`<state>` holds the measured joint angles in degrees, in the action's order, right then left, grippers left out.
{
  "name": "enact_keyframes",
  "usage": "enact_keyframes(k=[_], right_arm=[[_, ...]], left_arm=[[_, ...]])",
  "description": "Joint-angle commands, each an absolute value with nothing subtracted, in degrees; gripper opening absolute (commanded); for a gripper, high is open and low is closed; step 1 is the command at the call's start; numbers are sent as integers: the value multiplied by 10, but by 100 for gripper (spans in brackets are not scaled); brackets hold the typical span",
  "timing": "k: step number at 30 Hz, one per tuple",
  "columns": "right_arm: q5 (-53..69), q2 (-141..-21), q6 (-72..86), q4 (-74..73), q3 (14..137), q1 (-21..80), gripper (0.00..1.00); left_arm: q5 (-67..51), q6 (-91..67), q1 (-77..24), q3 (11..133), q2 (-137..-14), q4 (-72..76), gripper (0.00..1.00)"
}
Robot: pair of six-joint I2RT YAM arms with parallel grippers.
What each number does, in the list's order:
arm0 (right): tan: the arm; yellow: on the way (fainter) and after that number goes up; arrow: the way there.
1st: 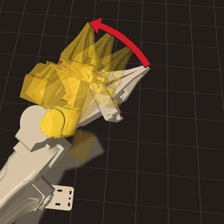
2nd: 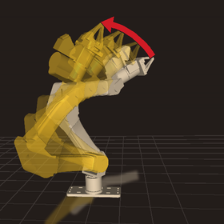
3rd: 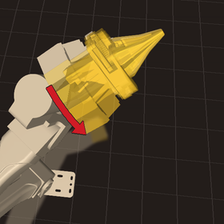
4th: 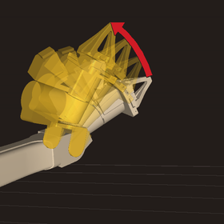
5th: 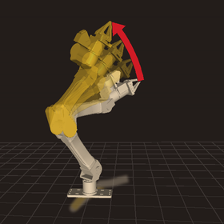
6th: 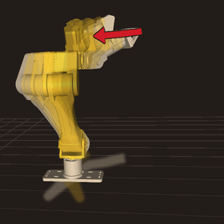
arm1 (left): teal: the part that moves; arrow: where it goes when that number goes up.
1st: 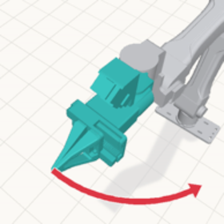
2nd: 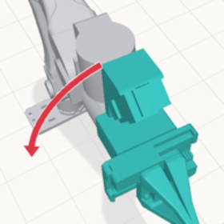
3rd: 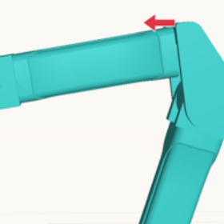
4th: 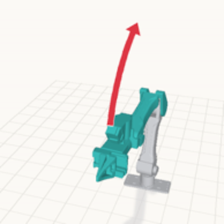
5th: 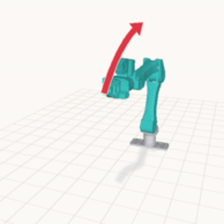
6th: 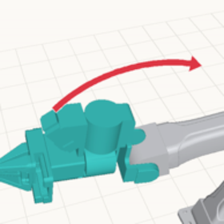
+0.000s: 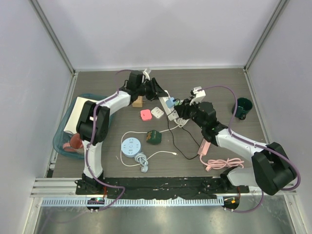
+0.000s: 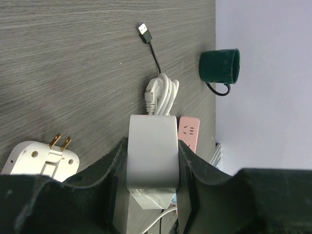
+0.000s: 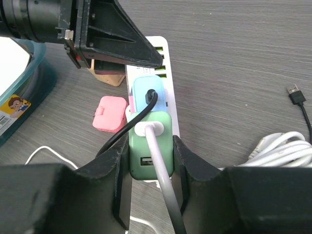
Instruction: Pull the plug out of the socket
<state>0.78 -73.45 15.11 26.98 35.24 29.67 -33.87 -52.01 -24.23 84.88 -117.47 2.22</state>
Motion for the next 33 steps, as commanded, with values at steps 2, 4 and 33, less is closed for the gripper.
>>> enact_keyframes(k=[2, 4, 33], right_arm=[[-46, -703, 145, 266, 374, 298, 1], [-63, -699, 143, 244, 368, 297, 1], [-87, -642, 194, 32, 473, 155, 1]], left_arm=[[-349, -512, -245, 865, -1153, 30, 0], [-352, -512, -244, 866, -1149, 30, 0], [-220, -395, -222, 849, -1042, -56, 0]])
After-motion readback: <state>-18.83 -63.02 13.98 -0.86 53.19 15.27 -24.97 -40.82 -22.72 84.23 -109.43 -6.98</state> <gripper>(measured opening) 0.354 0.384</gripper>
